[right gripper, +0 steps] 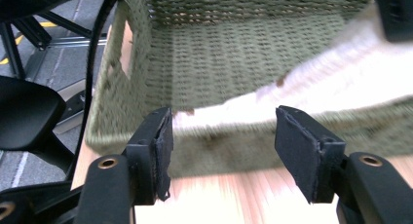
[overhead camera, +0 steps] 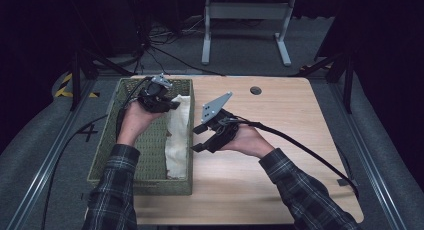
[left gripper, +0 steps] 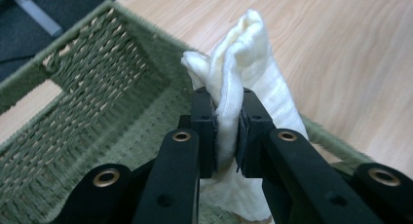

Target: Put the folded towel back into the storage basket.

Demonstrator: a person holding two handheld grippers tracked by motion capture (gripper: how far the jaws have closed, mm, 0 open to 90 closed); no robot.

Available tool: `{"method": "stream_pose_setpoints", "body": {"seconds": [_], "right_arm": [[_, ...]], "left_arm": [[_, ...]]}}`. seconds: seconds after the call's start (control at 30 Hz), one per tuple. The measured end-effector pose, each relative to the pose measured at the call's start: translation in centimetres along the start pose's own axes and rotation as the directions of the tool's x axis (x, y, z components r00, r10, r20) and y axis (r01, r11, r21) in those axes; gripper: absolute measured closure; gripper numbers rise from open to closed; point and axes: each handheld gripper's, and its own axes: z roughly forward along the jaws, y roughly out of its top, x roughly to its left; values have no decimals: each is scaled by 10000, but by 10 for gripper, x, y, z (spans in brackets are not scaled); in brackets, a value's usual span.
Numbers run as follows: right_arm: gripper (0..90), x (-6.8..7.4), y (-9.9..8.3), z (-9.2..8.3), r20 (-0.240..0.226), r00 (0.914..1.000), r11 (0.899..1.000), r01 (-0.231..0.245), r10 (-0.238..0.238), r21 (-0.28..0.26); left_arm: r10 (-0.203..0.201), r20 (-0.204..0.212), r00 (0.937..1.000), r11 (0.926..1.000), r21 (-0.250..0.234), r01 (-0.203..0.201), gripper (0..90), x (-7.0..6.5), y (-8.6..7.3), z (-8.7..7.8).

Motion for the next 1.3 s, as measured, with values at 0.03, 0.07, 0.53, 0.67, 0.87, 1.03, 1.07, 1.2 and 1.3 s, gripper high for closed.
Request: {"method": "stream_pose_setpoints", "body": {"seconds": [0.03,0.07,0.53,0.67,0.87,1.03,1.07,1.2,1.3], "right_arm": [[395,-1,-3,-3,39,10000,10000,-11,12,-14],[395,-1,-8,-7,93,9999,10000,-92,92,5],[389,-14,-48,-32,413,9974,9982,-596,595,-1],[379,-16,-56,-40,552,9960,9976,-697,697,-30],[365,-21,-72,-56,760,9933,9962,-875,872,12],[361,-22,-84,-68,778,9926,9955,-942,934,72],[360,-21,-86,-70,776,9926,9955,-940,930,96],[358,-19,-97,-82,864,9915,9951,-986,974,104],[356,-19,-103,-88,938,9905,9948,-1020,1010,65]], "left_arm": [[-101,6,9999,9999,54,101,805,2,-1,3],[-118,-14,9999,9999,108,118,804,4,-1,5],[-525,-423,9977,9984,164,533,627,20,8,17],[-580,-347,9977,9981,-223,573,537,15,10,10],[-662,-133,9977,9950,-753,650,458,-3,17,4],[-618,150,9980,9946,-827,629,434,-34,26,4],[-587,245,9980,9947,-833,605,432,-40,28,4],[-431,433,9981,9949,-890,468,419,-63,36,8],[-323,610,9976,9953,-896,377,413,-76,40,12]]}}
